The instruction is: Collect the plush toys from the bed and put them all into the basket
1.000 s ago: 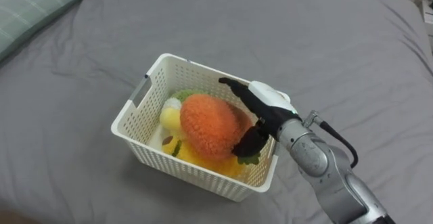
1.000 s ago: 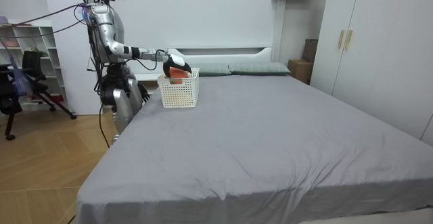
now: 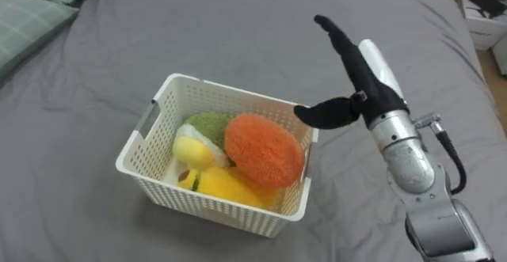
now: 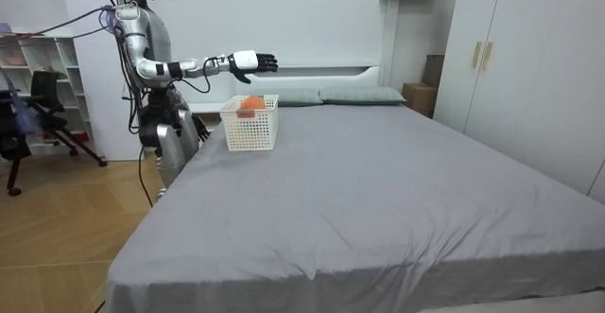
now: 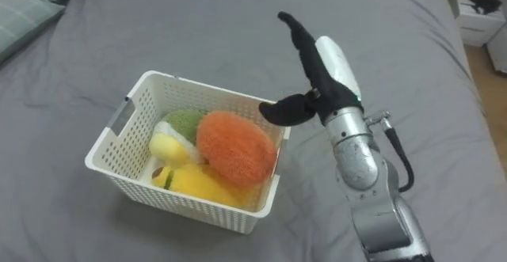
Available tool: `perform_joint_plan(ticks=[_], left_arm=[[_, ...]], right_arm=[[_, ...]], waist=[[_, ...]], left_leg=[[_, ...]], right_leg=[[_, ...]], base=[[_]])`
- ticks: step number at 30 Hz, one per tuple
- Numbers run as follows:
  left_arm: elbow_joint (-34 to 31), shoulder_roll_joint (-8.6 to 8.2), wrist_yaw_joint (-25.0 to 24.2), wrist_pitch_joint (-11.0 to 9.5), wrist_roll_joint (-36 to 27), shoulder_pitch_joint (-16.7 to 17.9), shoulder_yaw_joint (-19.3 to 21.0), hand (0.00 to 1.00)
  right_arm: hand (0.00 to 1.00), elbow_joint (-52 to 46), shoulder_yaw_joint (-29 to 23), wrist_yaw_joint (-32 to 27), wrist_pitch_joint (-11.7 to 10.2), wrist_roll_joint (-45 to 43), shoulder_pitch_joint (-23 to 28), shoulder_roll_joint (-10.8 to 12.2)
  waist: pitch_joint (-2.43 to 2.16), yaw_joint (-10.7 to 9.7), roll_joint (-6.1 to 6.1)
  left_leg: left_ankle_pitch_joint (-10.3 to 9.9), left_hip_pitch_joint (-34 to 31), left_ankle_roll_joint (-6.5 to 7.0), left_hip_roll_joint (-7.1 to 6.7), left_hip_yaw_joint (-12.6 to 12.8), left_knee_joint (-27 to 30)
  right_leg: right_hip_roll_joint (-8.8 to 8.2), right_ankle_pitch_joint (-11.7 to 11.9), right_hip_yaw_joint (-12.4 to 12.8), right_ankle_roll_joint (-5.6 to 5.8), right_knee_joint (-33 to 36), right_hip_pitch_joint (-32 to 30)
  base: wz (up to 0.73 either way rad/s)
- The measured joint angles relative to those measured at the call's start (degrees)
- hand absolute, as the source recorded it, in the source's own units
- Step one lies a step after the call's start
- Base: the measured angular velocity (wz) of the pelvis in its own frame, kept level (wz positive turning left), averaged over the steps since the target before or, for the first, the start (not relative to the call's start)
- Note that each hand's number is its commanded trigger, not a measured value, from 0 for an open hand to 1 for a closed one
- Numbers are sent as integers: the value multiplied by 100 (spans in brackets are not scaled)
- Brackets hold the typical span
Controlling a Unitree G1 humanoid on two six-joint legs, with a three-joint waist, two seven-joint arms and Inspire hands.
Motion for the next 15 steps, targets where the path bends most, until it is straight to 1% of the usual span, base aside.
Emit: perform_joint_plan(ticks=[1,4,6,7,8,10,12,15], left_arm=[[1,-5,0,2,4,31,67,0],[11,-6,0,6,1,82,160,0],[7,-15,0,6,20,114,192,0],[-5,-31,-13,6,72,128,268,0],[-11,-36,-30,6,90,130,319,0],[-11,-37,-74,14,110,149,439,0],[-12,-38,-75,43,111,172,490,0],[5,-39,-73,85,108,179,547,0]], right_arm=[[0,-7,-135,-85,-7,-5,46,0],[0,-178,-422,-302,-17,13,172,-11],[0,-237,-622,-368,-71,76,183,-11],[0,-281,-811,-393,-94,169,198,-11],[0,-322,-911,-408,-100,237,224,-11],[0,-381,-1258,-565,-187,466,316,-11],[0,-378,-1409,-680,-186,525,369,-12],[0,-341,-1620,-852,-185,689,577,-17]], waist=[[1,-78,4],[5,-193,11],[3,-286,7],[-1,-313,-3],[-3,-316,-7],[-7,-354,-12],[-5,-451,-9],[4,-576,2]], left_leg=[[-3,23,2,4,26,-2],[-7,27,6,4,61,2],[-8,24,8,0,82,2],[-11,30,12,1,135,0],[-11,27,13,1,138,-1],[-14,25,17,1,154,-8],[-14,25,17,2,147,-13],[-15,31,14,10,140,-16]], right_leg=[[1,0,17,0,3,12],[2,-1,57,1,4,7],[0,-2,70,2,-19,3],[0,-2,87,2,-23,-13],[-1,-2,88,2,-23,-49],[-3,-2,95,2,-22,-58],[-2,-2,91,2,-23,-61],[3,-2,94,2,-14,-64]], base=[[-8],[-7],[-5],[-5],[-5],[0],[0],[0]])
